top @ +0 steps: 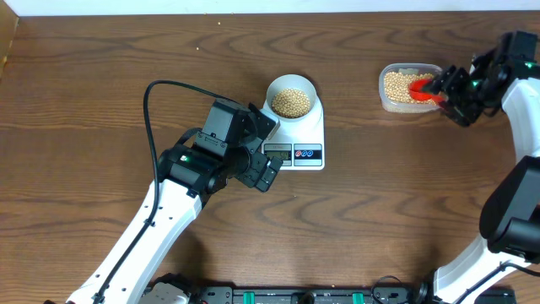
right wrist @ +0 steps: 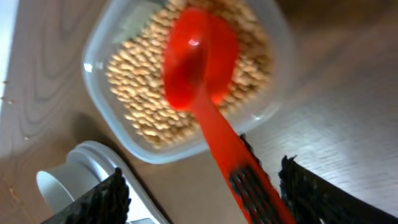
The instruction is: Scoop item into bowl and weigh 50g on scale
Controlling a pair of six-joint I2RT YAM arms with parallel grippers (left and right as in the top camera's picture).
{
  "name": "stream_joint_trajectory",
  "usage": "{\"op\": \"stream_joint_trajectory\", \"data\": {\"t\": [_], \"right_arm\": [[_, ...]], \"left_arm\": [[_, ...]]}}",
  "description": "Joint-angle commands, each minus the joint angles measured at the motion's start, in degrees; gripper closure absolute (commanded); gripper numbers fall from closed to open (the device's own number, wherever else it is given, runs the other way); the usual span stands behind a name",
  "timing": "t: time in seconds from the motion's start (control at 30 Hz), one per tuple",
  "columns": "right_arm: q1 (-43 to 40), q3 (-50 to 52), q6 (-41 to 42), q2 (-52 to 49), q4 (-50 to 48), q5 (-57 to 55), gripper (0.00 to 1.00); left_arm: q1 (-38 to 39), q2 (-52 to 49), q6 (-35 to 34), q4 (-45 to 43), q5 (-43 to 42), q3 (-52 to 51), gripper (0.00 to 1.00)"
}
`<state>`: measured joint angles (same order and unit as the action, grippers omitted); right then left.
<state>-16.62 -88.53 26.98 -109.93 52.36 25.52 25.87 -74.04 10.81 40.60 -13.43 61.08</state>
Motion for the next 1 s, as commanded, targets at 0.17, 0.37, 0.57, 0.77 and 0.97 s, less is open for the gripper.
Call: {"op": "stream_joint_trajectory", "data": {"t": [0.17, 0.37, 0.57, 0.77, 0.97], "right_arm": [[-3.4, -0.3, -8.9, 1.0, 6.3, -3.0, 0.01], [-3.5, -0.4, -11.9, 4.1, 9.4, -9.5, 0.01], [-1.9, -0.4, -19.5, 14.1, 10.7, -9.0, 0.01], [5.2, -0.4, -29.8, 27.3, 9.6, -7.0, 0.01], [12.1, -0.4, -30.3, 38.3, 10.0, -7.0, 0.01]], "left_arm": [[-0.3, -0.1, 1.0, 0.0, -0.3, 0.1, 0.02], [-0.3, -0.1, 1.0, 0.0, -0.3, 0.1, 0.02], [-0.3, -0.1, 1.0, 0.0, -0.3, 0.1, 0.02], [-0.3, -0.1, 1.0, 0.0, -0.3, 0.1, 0.02], [-0.3, -0.1, 1.0, 0.0, -0.3, 0.1, 0.02]]}}
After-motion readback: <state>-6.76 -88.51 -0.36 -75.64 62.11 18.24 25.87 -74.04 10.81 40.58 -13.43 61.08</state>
